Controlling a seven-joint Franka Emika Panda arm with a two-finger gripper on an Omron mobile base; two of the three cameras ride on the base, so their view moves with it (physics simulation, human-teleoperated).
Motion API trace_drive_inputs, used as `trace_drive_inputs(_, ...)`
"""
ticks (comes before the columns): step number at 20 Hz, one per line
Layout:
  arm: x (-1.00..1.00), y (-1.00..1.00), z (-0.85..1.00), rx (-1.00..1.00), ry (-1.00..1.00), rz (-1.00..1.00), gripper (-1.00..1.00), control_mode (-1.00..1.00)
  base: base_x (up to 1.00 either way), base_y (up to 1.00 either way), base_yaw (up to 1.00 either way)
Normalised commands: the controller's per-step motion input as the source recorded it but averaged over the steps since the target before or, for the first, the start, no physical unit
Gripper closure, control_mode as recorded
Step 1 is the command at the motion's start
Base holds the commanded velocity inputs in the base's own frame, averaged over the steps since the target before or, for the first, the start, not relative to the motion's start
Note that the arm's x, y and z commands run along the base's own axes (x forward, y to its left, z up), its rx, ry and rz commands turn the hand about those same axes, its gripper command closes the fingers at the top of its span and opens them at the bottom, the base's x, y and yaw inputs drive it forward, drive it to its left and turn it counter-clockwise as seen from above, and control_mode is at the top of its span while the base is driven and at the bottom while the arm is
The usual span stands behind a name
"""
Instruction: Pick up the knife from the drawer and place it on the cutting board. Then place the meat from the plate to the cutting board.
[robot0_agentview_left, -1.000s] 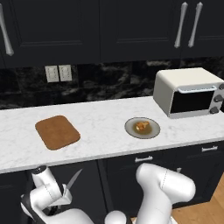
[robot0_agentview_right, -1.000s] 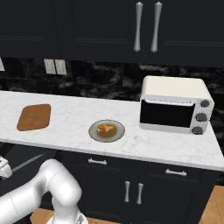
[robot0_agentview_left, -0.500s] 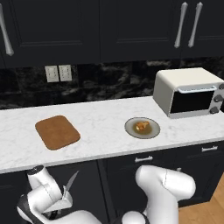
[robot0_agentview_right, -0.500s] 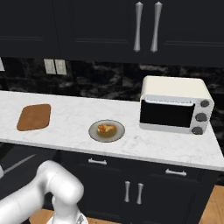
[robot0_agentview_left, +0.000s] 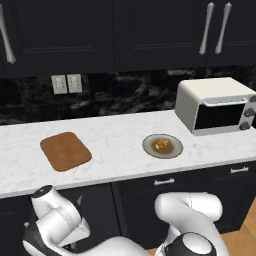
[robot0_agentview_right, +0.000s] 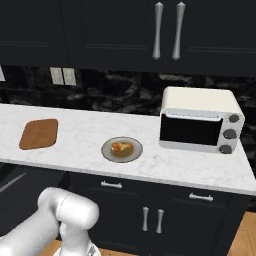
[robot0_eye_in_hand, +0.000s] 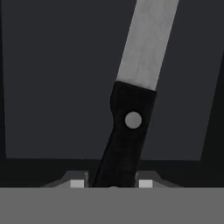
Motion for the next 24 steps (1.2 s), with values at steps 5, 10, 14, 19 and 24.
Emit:
trace_drive_inputs(5,-0.41,-0.29,0.99,0.06,0.0,0.23,1.0,-1.0,0.0,0.0,0.0)
trace_drive_inputs(10,-0.59,-0.16,0.75,0.03,0.03,0.28,1.0,-1.0,0.0,0.0,0.0)
trace_drive_inputs(14,-0.74,-0.06,0.53,0.02,0.03,0.28,1.0,-1.0,0.0,0.0,0.0)
trace_drive_inputs(19,-0.37,-0.11,0.63,0.02,0.0,0.25,1.0,-1.0,0.0,0.0,0.0)
trace_drive_inputs(24,0.85,-0.29,0.53,0.04,0.0,0.05,1.0,-1.0,0.0,0.0,0.0)
